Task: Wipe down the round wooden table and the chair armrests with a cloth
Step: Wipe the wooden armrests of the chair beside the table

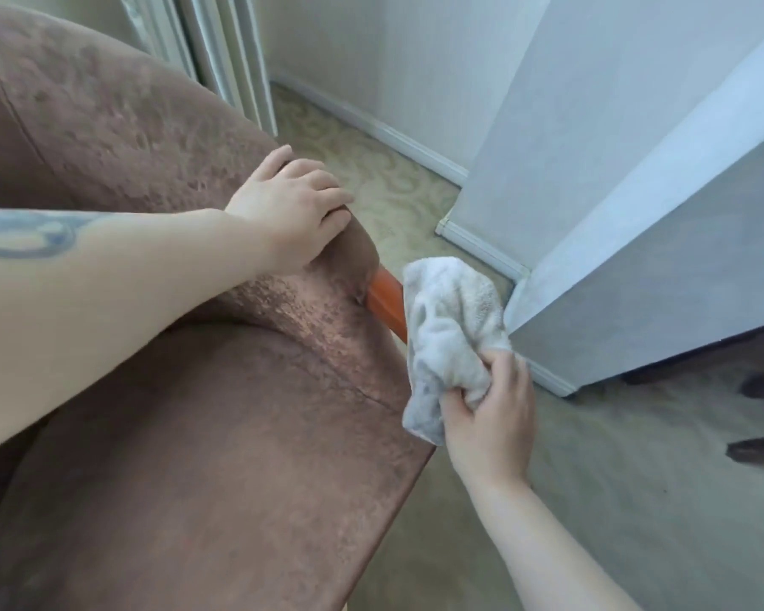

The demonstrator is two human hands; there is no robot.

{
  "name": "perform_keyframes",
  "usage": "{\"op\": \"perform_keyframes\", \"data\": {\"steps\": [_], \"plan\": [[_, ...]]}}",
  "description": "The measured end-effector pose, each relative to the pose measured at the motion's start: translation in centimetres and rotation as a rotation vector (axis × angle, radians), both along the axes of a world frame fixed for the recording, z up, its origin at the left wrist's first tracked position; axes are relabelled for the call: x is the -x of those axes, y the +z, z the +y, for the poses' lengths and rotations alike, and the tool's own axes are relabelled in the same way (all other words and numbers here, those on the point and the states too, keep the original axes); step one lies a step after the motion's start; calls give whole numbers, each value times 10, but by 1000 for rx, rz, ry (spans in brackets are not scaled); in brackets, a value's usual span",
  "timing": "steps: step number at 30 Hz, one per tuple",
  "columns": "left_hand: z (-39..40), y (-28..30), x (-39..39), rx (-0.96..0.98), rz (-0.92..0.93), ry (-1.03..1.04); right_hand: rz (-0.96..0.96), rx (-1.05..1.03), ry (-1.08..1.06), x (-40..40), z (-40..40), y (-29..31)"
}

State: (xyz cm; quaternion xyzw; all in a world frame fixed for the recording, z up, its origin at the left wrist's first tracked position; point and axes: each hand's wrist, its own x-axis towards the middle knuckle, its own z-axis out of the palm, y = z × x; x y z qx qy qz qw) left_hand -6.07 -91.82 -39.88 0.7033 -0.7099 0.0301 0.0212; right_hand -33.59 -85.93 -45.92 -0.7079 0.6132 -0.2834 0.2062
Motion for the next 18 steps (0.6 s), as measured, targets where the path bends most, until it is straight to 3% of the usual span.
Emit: {"op": "perform_keyframes", "data": {"steps": [3,4,5,8,12,15,18], "plan": [[-10,-10,9,68,-102,21,-221,-296,-359,-64,-43,18],[-13,-11,16,126,-92,48,-248,-349,-383,-91,-56,21],[-15,-12,21,178,-76,63,-237,-314,-355,-114,-62,20],[-22,-14,20,186,-98,-4,-87,141,-216,-128,-44,14],[-23,-17,17,294,-128,-20,97,316,112,-21,-26,-35],[-25,-28,17,375,-121,-12,-24,130,1,30,-24,-46],[-27,-33,14,418,-128,-19,-318,-356,-543,10,-60,-39]]}}
